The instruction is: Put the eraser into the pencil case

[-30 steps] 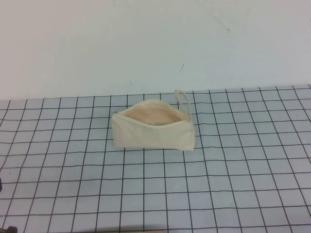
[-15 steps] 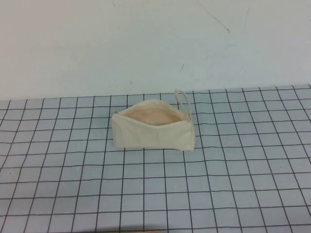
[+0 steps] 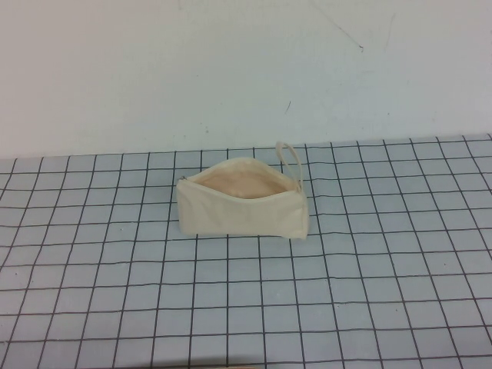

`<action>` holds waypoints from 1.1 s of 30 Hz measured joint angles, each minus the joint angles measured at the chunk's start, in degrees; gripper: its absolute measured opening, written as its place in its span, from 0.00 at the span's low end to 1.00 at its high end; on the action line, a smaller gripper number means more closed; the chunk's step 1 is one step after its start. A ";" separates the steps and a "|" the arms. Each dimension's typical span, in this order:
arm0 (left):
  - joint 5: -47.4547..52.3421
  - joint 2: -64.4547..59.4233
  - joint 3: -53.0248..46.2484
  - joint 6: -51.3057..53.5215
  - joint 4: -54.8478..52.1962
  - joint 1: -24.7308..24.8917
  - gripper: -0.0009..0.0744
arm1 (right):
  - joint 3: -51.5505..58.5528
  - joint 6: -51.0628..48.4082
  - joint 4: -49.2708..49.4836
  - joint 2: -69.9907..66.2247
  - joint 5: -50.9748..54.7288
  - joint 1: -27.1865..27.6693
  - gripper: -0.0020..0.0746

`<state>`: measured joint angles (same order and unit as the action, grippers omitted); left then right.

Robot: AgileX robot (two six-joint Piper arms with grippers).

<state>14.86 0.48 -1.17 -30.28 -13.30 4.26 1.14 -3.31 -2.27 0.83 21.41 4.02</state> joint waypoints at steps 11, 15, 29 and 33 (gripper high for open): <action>3.40 0.05 -0.27 7.38 4.98 -0.24 0.01 | 0.00 0.00 0.00 0.00 0.00 0.00 0.02; 3.40 0.05 -0.27 17.33 12.21 -0.24 0.01 | 0.00 0.00 0.00 0.00 0.00 0.00 0.02; 3.78 0.05 -0.17 24.16 15.87 -3.05 0.01 | 0.00 0.00 0.00 0.00 0.00 0.00 0.02; 4.17 0.05 -0.06 23.75 16.34 -3.15 0.01 | 0.00 0.00 0.00 0.00 0.00 0.00 0.02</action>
<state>19.03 0.53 -1.23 -6.53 3.04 1.11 1.14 -3.31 -2.27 0.83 21.41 4.02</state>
